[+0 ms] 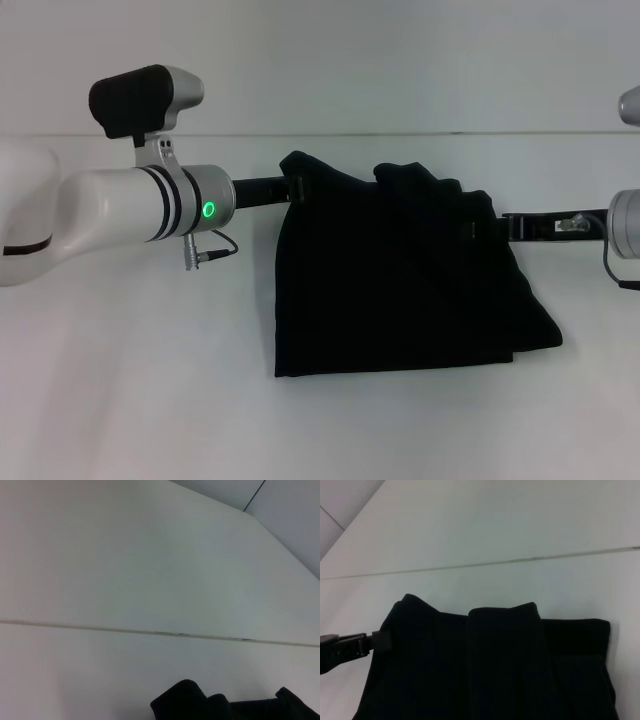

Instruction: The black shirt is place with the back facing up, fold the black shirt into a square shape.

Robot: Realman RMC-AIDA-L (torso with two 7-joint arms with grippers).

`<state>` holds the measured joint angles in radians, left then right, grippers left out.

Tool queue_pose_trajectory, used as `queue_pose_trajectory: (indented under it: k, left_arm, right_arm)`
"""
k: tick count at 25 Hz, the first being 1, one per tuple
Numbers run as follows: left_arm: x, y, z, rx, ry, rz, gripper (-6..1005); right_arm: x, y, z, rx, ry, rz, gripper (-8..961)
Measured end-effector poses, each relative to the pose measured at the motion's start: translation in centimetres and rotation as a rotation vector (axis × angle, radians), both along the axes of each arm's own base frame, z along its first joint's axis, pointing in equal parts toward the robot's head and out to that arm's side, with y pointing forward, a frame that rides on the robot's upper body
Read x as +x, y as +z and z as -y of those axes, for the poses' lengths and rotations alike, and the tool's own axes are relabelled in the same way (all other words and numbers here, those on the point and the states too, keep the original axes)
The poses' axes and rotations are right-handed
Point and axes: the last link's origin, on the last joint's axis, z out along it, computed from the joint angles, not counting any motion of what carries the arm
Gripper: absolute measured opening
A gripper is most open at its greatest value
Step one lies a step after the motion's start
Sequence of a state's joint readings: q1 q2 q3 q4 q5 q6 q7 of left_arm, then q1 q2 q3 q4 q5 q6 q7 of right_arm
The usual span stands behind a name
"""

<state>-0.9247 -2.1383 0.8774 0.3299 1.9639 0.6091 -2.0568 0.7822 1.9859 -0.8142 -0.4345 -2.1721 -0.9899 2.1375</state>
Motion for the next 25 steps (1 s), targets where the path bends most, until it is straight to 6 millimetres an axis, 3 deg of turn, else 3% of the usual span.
queue_pose_trajectory:
  k: [21,25]
  left_arm:
    - [-0.27,0.03,0.05,0.003,0.004,-0.007,59]
    - [-0.31,0.01,0.07,0.004,0.005,-0.009,61]
  right_arm:
    - [0.06,-0.65,0.24,-0.010,0.005,0.004,557]
    - [0.12,-0.61,0.35,-0.012,0.008,0.001,369]
